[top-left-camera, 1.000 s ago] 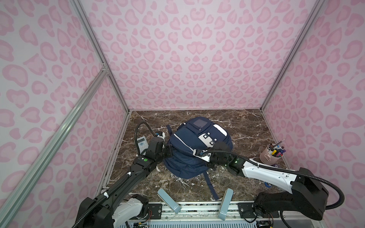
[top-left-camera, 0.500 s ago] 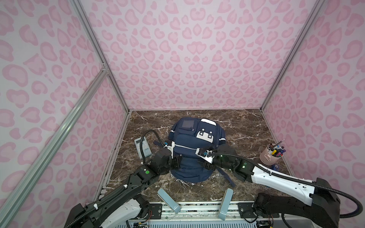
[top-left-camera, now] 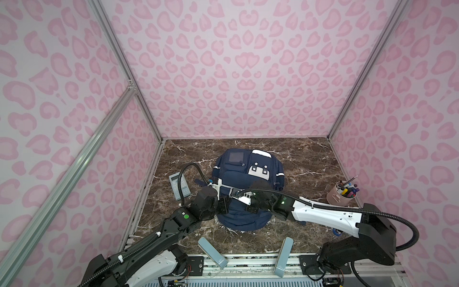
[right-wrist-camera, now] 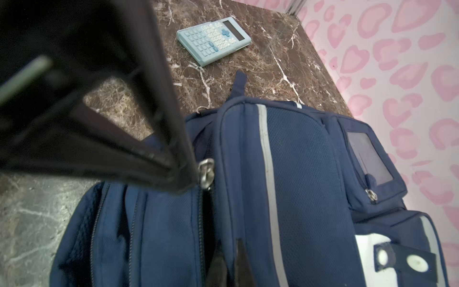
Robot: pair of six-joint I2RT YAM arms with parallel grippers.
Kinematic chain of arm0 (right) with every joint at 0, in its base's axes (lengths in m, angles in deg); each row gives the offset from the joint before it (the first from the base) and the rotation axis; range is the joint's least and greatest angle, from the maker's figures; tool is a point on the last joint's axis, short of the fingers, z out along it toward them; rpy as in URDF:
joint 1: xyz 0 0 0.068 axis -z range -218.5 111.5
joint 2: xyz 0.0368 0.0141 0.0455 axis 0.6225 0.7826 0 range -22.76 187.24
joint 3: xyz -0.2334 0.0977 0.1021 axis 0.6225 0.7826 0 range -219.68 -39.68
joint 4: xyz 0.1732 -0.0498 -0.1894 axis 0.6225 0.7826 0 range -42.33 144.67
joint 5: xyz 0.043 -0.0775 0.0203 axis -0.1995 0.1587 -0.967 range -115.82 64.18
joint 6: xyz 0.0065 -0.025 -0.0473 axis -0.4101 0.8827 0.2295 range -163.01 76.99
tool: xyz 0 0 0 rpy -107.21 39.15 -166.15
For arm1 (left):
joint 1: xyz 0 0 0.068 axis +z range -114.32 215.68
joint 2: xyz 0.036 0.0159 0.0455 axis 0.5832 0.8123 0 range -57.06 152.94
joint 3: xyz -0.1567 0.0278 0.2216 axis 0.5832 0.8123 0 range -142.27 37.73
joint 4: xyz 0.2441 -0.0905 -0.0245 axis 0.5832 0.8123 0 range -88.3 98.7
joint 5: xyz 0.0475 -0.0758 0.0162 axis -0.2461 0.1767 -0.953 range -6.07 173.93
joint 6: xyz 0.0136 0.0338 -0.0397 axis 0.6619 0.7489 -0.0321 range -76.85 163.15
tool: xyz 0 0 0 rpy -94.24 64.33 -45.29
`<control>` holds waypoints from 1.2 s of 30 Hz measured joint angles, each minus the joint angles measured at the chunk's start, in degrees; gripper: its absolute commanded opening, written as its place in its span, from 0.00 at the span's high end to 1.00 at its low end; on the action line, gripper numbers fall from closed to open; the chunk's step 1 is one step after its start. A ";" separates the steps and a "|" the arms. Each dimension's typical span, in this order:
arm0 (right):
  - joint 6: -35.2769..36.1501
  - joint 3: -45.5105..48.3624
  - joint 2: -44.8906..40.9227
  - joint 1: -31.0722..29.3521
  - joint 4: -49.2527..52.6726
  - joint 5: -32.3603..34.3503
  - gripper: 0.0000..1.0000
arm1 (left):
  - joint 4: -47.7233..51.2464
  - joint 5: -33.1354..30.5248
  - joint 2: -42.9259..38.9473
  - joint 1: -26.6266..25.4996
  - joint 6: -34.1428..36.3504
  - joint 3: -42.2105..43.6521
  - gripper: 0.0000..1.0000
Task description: Pack the student bag
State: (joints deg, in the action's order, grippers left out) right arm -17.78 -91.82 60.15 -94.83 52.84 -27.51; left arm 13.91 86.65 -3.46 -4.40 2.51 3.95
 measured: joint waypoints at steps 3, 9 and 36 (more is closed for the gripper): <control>1.57 2.56 -3.17 1.64 0.07 -2.75 1.00 | 1.64 0.55 1.81 4.02 2.32 -1.64 0.97; 4.07 5.86 -7.58 6.01 -2.38 -8.61 1.00 | -1.05 3.74 9.75 12.31 9.33 -4.87 0.97; 2.27 15.80 -17.27 15.26 -8.52 -8.20 1.00 | -12.90 6.82 8.46 7.41 10.19 2.27 0.97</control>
State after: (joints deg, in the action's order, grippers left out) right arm -15.50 -76.02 42.89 -79.58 44.32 -35.71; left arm 1.01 93.47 5.00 3.01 12.69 6.22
